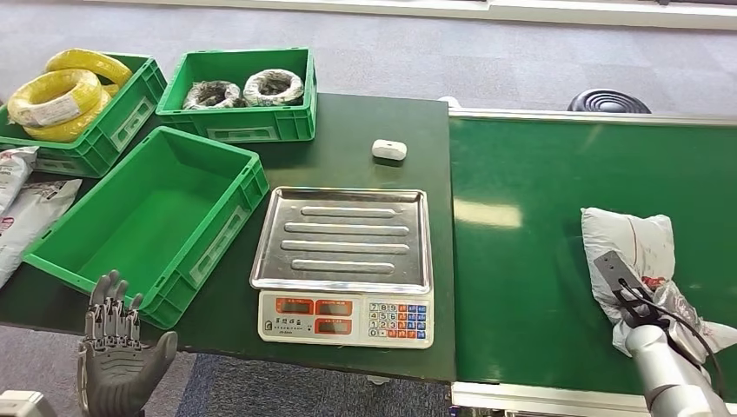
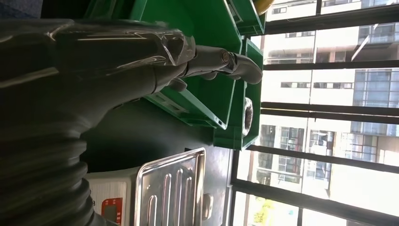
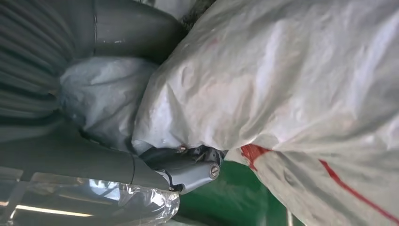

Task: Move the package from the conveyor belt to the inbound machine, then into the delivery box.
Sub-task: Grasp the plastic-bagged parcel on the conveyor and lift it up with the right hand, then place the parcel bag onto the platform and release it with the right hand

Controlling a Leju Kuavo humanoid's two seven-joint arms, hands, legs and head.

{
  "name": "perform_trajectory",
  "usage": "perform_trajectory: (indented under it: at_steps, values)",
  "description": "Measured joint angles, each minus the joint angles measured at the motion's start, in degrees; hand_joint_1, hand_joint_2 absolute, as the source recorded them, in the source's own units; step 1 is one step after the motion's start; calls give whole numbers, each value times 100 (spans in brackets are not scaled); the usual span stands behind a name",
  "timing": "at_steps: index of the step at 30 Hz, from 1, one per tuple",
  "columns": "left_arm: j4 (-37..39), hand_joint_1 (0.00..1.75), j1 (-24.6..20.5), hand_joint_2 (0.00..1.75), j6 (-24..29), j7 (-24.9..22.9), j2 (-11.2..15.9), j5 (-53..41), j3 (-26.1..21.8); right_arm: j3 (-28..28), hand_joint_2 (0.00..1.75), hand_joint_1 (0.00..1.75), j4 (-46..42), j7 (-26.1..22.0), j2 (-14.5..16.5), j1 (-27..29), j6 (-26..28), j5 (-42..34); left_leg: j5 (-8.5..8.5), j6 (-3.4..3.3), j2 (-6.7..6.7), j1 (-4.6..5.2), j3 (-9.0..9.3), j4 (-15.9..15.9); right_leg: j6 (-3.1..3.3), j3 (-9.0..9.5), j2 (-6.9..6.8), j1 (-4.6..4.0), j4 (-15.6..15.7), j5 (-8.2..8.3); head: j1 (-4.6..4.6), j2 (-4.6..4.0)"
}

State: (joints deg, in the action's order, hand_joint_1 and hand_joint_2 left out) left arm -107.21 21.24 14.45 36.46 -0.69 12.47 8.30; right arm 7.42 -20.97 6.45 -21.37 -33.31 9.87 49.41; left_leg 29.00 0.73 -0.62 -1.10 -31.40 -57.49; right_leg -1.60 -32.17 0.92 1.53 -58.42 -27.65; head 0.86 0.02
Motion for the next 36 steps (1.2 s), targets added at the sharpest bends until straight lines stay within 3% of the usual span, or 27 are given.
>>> perform_trajectory:
  at_steps: [7,11,15,22,26,28,32,36]
  values:
    - [3,0,-23,175,-19,91,-116,-83,-96,-6,175,175,-709,-2023,521,-335,1025,-552,-11,6,-1,-3,-5,0,2,-14,4,-3,-5,4,2,0]
    - [3,0,-40,175,-61,121,-177,-132,-156,-211,175,175,-1537,-2301,846,-375,1190,-990,-14,6,-19,-5,-12,0,2,-18,-12,-5,-6,0,1,0]
    - [5,0,-83,175,-162,163,-201,-237,-204,-581,175,175,-2279,-2911,1126,-326,1273,-1373,-14,6,-14,-3,-28,1,2,-29,-11,-4,-7,1,-1,0]
    - [151,0,-415,175,-606,209,-153,-368,-219,-2362,175,175,-3798,-2962,1662,-148,1095,-512,-16,10,-3,-9,-22,1,7,-40,3,-10,-10,2,0,0]
    - [244,0,-563,175,-762,184,-157,-485,-258,-3239,175,175,-4260,-2925,1845,110,855,-59,-16,11,-2,-9,-27,2,7,-40,2,-9,-10,2,-1,0]
    - [254,0,-580,175,-810,161,-168,-547,-306,-3516,175,167,-4345,-2915,1906,217,761,79,-16,11,-3,-8,-30,2,6,-41,2,-8,-8,1,-1,0]
    - [254,0,-576,175,-882,127,-216,-698,-425,-3699,175,0,-4322,-2780,1980,311,478,266,-16,10,-7,-5,-33,1,5,-39,-4,-5,-3,2,-3,0]
    - [219,0,-593,175,-869,32,-286,-987,-566,-3723,175,0,-4046,-2642,1988,270,407,420,-16,9,-5,-4,-26,0,5,-38,-3,-5,-2,4,-1,0]
